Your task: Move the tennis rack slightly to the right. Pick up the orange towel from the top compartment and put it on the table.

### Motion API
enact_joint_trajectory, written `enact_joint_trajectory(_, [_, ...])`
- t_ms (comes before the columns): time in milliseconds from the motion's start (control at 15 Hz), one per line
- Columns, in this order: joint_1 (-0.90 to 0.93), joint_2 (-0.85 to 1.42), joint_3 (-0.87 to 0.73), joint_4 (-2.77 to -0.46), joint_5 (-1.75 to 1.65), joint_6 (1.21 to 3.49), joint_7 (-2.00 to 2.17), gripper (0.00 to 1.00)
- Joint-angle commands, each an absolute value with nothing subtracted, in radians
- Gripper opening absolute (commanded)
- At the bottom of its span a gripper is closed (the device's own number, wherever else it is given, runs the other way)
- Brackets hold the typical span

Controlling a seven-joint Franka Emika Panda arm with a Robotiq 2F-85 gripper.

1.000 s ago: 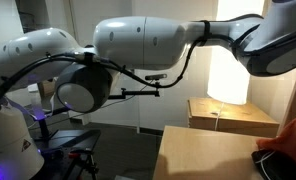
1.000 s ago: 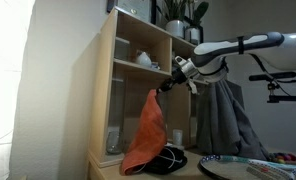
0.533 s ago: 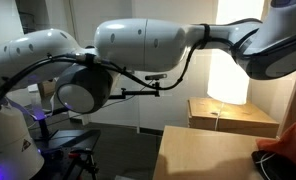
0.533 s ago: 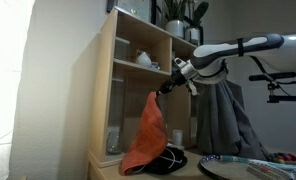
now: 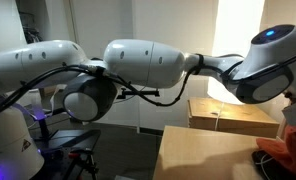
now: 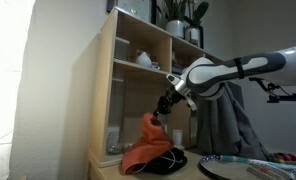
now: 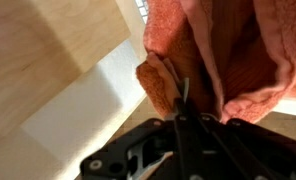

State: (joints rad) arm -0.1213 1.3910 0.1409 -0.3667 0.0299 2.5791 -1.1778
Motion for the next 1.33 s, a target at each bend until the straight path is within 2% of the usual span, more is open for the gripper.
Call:
enact_joint_trajectory(0, [-0.099,1.427,0.096,-0.367,-0.019,2.601,-1.238,0.02])
enact_joint_trajectory(1267, [-0.060,1.482,0.064,-0.466,-0.111,2.573,-1.745,0.02])
